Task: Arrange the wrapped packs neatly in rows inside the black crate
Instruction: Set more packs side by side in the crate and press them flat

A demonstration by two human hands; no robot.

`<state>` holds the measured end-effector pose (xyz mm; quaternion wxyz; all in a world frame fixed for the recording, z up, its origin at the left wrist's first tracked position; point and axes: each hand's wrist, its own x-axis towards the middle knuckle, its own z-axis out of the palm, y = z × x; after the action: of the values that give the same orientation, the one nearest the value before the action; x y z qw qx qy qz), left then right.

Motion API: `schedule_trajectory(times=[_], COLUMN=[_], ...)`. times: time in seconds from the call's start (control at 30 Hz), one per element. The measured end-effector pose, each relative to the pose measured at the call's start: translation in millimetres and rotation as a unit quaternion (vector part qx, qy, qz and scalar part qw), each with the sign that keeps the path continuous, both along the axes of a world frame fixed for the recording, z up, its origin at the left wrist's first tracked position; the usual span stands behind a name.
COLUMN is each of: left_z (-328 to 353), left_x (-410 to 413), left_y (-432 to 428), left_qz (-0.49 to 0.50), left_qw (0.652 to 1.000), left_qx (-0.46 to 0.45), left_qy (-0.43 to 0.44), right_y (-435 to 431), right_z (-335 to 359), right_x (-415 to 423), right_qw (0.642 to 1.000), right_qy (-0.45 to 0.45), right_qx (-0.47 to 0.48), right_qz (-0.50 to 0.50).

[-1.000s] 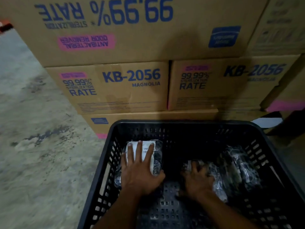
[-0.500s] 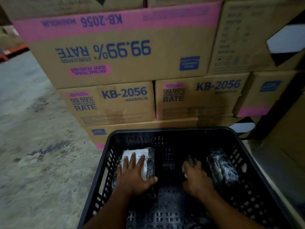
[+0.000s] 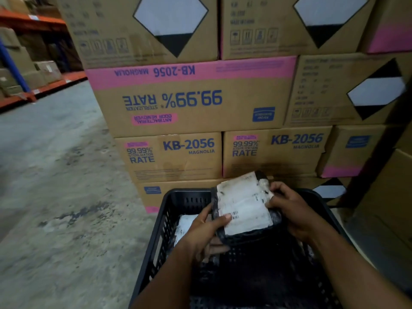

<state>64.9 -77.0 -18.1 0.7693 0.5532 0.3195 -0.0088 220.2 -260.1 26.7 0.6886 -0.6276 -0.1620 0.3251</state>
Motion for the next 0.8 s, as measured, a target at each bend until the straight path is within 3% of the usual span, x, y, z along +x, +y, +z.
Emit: schedule_trajectory(times=[0.1, 0.2, 0.27, 0.4, 0.5, 0.63, 0.8], left_z=[12, 21, 25, 36, 31, 24, 27], left_x=[-5, -18, -25, -27, -29, -32, -16], left_y=[12, 31, 40, 37, 35, 32, 35], left_qz=[-0.008, -0.035, -0.067, -0.037, 0.043, -0.009, -0.049], left_qw=[1.000, 0.999, 0.997, 0.997, 0.997, 0.999, 0.998], left_qx=[-0.003, -0.006, 0.002, 0.061, 0.065, 0.040, 0.012], left_qy=[-0.025, -0.036, -0.039, -0.025, -0.016, 0.010, -0.042], right_y=[9, 14, 17, 26, 29, 23, 9], right_z=[3, 10, 14, 3, -17, -37, -32], right_x=[-7, -6, -7, -22, -28, -27, -16], right_qw=[0.999, 0.997, 0.993, 0.986, 0.996, 0.996, 0.994], right_qy=[0.037, -0.075, -0.106, -0.042, -0.009, 0.087, 0.043], right_qx=[0.025, -0.032, -0.043, -0.047, -0.011, 0.022, -0.060], right_qz=[0.015, -0.001, 0.041, 0.157, 0.084, -0.012, 0.077])
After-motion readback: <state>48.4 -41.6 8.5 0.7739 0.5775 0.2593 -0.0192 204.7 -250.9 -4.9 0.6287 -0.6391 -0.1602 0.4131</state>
